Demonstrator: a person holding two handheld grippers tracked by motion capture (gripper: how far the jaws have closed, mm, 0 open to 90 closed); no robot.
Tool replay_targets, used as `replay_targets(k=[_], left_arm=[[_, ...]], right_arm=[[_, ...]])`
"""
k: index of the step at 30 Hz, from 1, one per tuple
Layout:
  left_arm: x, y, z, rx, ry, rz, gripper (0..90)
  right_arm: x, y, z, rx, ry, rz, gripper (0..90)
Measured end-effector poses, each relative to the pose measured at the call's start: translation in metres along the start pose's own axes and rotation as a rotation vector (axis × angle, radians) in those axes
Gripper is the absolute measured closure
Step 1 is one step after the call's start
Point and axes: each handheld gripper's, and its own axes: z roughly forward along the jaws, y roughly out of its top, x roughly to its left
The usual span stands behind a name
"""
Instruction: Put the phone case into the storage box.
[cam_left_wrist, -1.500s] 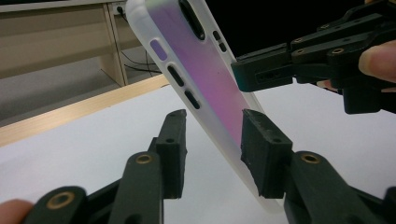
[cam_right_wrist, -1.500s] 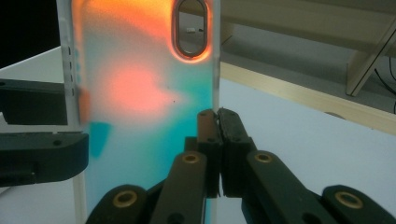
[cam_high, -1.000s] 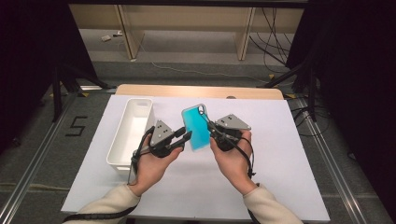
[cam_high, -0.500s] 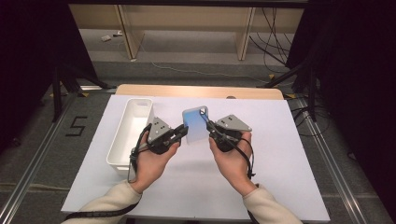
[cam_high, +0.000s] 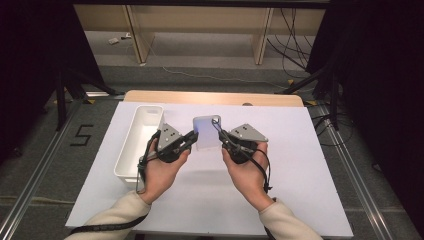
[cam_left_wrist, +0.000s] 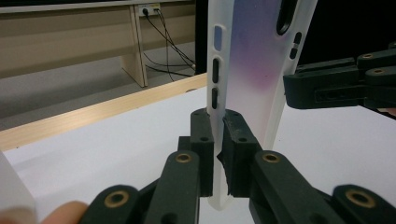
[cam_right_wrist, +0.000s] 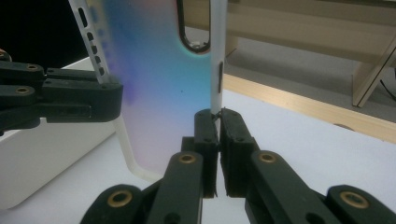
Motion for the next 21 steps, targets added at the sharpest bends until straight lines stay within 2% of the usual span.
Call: replay_targets(k=[4, 6, 7, 8, 11, 13, 14, 15, 21], left_arm=[[0.0007, 0.0005, -0.0001, 0.0, 0.006, 0.008, 83.7], [0.0015, 0.0007, -0.0001, 0.001, 0.005, 0.001, 83.7], [0.002, 0.0008, -0.0001, 0.001, 0.005, -0.003, 83.8], [0.0025, 0.0008, 0.0, 0.001, 0.003, -0.004, 83.8], [0.0034, 0.001, -0.0001, 0.0, 0.005, 0.002, 83.9], [0.0041, 0.0011, -0.0002, 0.002, 0.008, 0.003, 84.0], [0.0046, 0.0009, 0.0, 0.001, 0.005, 0.002, 84.0], [0.0049, 0.0007, 0.0001, 0.002, 0.006, 0.002, 84.1], [0.005, 0.0008, -0.0002, -0.003, 0.008, 0.01, 84.4]], right_arm=[[0.0002, -0.001, 0.0005, -0.003, 0.011, 0.011, 86.2], [0.0, -0.0009, 0.0004, -0.005, 0.017, 0.007, 86.1], [0.0011, -0.0009, 0.0002, 0.006, 0.025, 0.019, 86.0], [0.0002, -0.0009, 0.0008, -0.003, 0.012, 0.007, 85.9], [0.0009, -0.001, 0.0005, 0.012, 0.024, 0.021, 85.6], [-0.0004, -0.001, 0.0011, -0.006, 0.018, 0.005, 85.3], [0.001, -0.0008, 0.0007, 0.003, 0.03, 0.02, 84.9], [0.0001, -0.0004, 0.0007, -0.007, 0.02, 0.006, 84.8], [-0.0007, -0.0002, 0.0007, -0.01, 0.037, 0.009, 80.7]])
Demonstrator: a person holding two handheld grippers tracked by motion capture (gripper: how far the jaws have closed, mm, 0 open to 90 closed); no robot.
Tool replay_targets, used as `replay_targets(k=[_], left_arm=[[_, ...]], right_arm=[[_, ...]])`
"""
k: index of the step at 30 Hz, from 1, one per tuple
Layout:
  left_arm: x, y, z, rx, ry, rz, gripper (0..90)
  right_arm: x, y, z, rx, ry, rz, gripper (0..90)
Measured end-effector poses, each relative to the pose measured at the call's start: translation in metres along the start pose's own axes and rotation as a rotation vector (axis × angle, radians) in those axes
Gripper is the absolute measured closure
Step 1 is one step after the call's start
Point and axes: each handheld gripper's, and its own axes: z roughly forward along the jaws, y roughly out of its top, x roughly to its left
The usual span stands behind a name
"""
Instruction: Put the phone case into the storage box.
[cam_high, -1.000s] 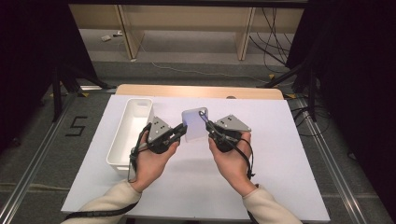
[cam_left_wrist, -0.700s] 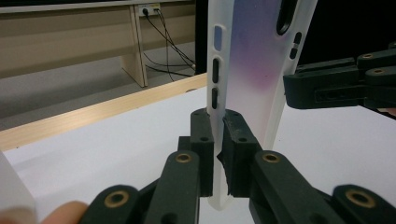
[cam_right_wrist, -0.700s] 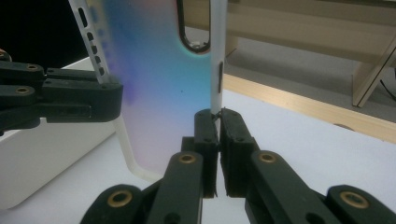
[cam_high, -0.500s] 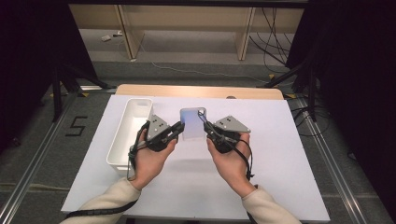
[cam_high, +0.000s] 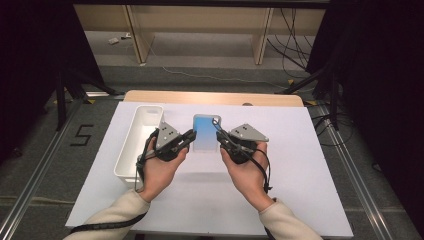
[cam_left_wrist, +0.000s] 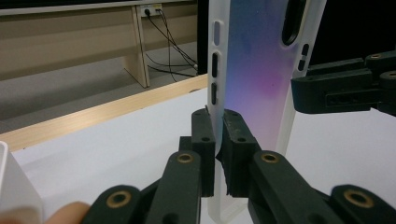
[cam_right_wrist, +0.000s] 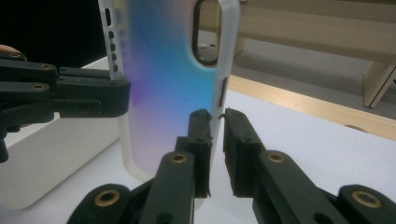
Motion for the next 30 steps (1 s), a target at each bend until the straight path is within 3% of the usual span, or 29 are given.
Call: replay_targets(k=[10, 12, 14, 19, 30], left_arm=[[0.004, -0.002, 0.001, 0.013, 0.029, 0.004, 86.6], [0.005, -0.002, 0.003, 0.012, 0.031, -0.003, 87.5], [0.006, -0.003, 0.004, 0.018, 0.039, -0.001, 87.9], [0.008, -0.003, 0.005, 0.02, 0.05, -0.003, 88.3], [0.014, -0.001, 0.003, 0.009, 0.076, -0.011, 88.4]], right_arm=[[0.0, 0.0, 0.0, -0.025, 0.032, 0.013, 63.7], [0.003, 0.0, 0.0, -0.02, 0.075, 0.055, 60.9], [0.004, 0.0, 0.001, -0.026, 0.091, 0.033, 60.2], [0.007, 0.0, 0.001, -0.042, 0.132, 0.038, 54.0], [0.012, 0.002, -0.002, -0.084, 0.178, 0.012, 43.1]])
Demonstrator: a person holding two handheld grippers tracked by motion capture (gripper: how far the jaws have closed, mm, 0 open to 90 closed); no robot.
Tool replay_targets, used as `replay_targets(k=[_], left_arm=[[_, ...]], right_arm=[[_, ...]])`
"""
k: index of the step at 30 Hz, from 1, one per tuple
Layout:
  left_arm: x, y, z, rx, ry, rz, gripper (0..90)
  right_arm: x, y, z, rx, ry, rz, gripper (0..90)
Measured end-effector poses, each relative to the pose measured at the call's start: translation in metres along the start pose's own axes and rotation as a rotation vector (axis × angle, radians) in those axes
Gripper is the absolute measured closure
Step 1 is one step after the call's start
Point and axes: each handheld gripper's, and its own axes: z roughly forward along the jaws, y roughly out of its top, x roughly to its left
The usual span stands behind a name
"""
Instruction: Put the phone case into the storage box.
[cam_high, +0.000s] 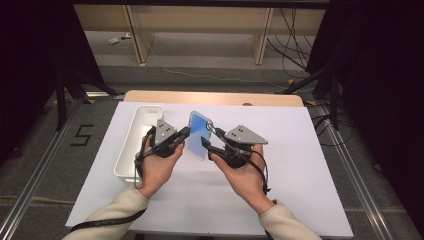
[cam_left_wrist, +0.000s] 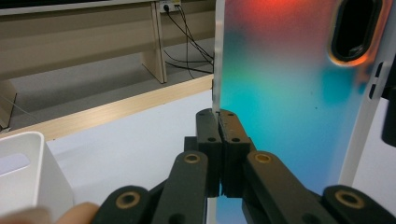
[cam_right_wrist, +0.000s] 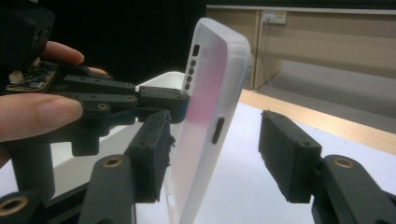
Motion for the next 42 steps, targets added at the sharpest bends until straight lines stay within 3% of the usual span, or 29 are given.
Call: replay_targets(k=[1, 8, 12, 13, 17, 18, 19, 21, 22, 24, 25, 28, 34, 35, 42], left_arm=[[0.001, 0.0, 0.0, -0.002, 0.001, -0.005, 88.5], [0.008, 0.003, -0.003, -0.012, 0.017, -0.015, 88.5], [0.012, 0.004, -0.004, -0.015, 0.023, -0.023, 88.5], [0.013, 0.005, -0.005, -0.018, 0.026, -0.024, 88.4], [0.018, 0.006, -0.007, -0.02, 0.035, -0.031, 88.5], [0.019, 0.007, -0.007, -0.023, 0.038, -0.038, 88.5], [0.021, 0.007, -0.008, -0.025, 0.042, -0.037, 88.5], [0.023, 0.007, -0.009, -0.028, 0.048, -0.041, 88.5], [0.024, 0.008, -0.009, -0.027, 0.051, -0.046, 88.5], [0.026, 0.008, -0.01, -0.029, 0.056, -0.045, 88.5], [0.027, 0.008, -0.011, -0.028, 0.058, -0.047, 88.5], [0.03, 0.009, -0.012, -0.032, 0.065, -0.053, 88.5], [0.037, 0.01, -0.015, -0.042, 0.083, -0.062, 88.5], [0.038, 0.01, -0.016, -0.044, 0.088, -0.064, 88.5], [0.044, 0.011, -0.019, -0.047, 0.101, -0.071, 88.5]], right_arm=[[-0.002, 0.0, -0.001, -0.01, -0.011, -0.028, 41.6], [-0.007, -0.002, -0.006, -0.019, 0.008, 0.003, 32.2], [-0.013, -0.003, -0.01, -0.034, 0.008, -0.015, 31.4], [-0.013, -0.003, -0.012, -0.011, 0.006, 0.0, 31.4], [-0.016, -0.005, -0.015, -0.011, 0.013, -0.001, 30.3], [-0.019, -0.006, -0.015, -0.029, 0.005, -0.029, 29.9], [-0.018, -0.006, -0.016, -0.017, 0.013, -0.013, 29.8], [-0.02, -0.007, -0.017, -0.031, 0.009, -0.034, 29.1], [-0.02, -0.007, -0.018, -0.018, 0.017, -0.013, 28.7], [-0.023, -0.008, -0.019, -0.03, 0.001, -0.039, 28.4], [-0.022, -0.009, -0.02, -0.009, 0.01, -0.017, 28.4], [-0.026, -0.01, -0.022, -0.029, -0.002, -0.038, 28.1], [-0.029, -0.013, -0.027, -0.013, 0.006, -0.028, 26.3], [-0.032, -0.013, -0.027, -0.031, -0.006, -0.061, 26.0], [-0.038, -0.018, -0.032, -0.022, -0.011, -0.064, 23.0]])
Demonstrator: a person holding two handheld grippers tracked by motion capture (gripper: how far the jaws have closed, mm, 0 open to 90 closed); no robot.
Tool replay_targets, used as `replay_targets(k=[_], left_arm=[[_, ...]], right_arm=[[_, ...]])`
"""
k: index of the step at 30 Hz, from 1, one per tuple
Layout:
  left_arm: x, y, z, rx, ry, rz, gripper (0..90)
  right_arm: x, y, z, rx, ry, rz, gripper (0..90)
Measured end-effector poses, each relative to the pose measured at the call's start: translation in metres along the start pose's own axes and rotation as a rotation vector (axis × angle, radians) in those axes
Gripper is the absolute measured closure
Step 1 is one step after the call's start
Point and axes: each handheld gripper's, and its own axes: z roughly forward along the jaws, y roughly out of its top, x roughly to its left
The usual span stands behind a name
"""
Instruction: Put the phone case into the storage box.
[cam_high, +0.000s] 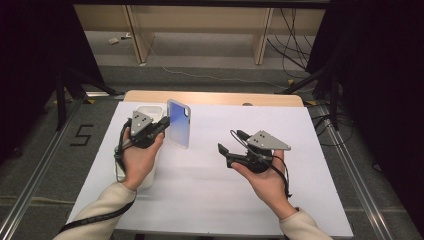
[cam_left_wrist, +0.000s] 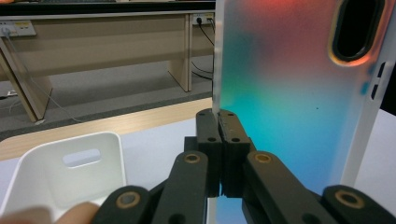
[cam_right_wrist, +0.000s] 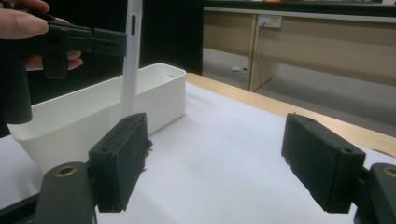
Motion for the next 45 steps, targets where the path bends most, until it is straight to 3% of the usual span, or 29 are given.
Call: replay_targets(k=[22, 45], left_arm=[[0.009, 0.004, -0.005, -0.018, 0.021, -0.016, 88.5], [0.021, 0.008, -0.009, -0.032, 0.055, -0.034, 88.5]], right_arm=[[-0.008, -0.003, -0.012, -0.004, -0.003, -0.028, 18.9], [-0.018, -0.009, -0.026, -0.016, -0.032, -0.024, 18.1]])
